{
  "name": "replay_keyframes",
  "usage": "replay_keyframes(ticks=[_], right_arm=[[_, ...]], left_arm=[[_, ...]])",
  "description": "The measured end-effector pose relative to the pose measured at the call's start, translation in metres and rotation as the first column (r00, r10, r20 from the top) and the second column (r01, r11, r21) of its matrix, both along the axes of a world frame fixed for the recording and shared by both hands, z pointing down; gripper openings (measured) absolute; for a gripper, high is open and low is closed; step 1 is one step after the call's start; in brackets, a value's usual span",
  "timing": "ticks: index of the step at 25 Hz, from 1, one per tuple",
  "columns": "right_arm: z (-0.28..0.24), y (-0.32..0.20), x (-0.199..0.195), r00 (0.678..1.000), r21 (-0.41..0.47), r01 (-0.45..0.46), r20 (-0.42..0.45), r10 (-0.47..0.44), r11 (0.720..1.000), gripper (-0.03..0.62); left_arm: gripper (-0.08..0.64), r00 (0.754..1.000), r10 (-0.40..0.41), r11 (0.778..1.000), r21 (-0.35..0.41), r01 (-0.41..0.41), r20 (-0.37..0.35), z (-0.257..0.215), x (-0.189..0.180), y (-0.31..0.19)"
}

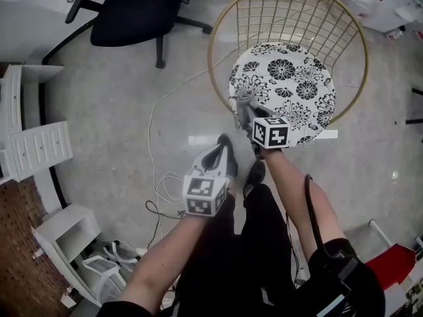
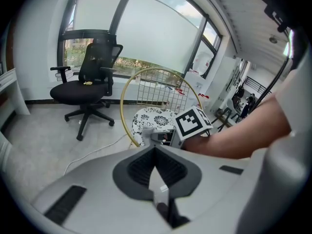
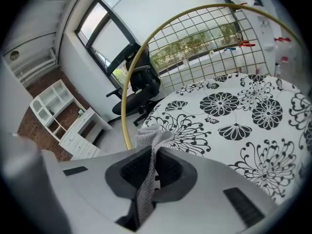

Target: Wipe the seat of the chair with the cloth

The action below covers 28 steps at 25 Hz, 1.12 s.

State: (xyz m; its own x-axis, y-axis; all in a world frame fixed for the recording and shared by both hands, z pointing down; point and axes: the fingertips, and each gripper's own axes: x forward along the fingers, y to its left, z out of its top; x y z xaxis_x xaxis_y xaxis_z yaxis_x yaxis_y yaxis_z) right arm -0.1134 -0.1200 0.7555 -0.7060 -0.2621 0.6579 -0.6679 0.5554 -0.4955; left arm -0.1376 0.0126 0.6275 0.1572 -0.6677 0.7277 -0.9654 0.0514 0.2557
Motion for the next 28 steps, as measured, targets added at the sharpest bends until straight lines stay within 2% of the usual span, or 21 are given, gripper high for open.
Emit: replay_keyframes(ticks=[4, 12, 17, 28], right_arm=[[0.007, -0.007, 0.022, 0.998, -0.01, -0.06, -0.001, 0.06, 0.998, 0.021], [0.022, -0.03, 0.086, 0.989, 0.013, -0.119, -0.082, 0.12, 0.993, 0.021], [0.023, -0.043, 0.135, 0.975, 0.032, -0.163, -0.151, 0.166, 0.986, 0.021], [0.019, -0.071, 0.217, 0.937, 0.066, -0.283, -0.191, 0.291, 0.957, 0.021]], left_arm=[[0.008, 1.0, 0.016, 1.0, 0.011, -0.016, 0.006, 0.0, 0.009, -0.004], [0.008, 1.0, 0.023, 1.0, 0.006, -0.023, 0.007, 0.003, 0.028, -0.009], [0.008, 0.999, 0.049, 0.999, 0.004, -0.048, -0.008, 0.0, 0.046, -0.012], [0.008, 0.99, 0.137, 0.99, 0.019, -0.136, -0.03, 0.004, 0.094, -0.036]])
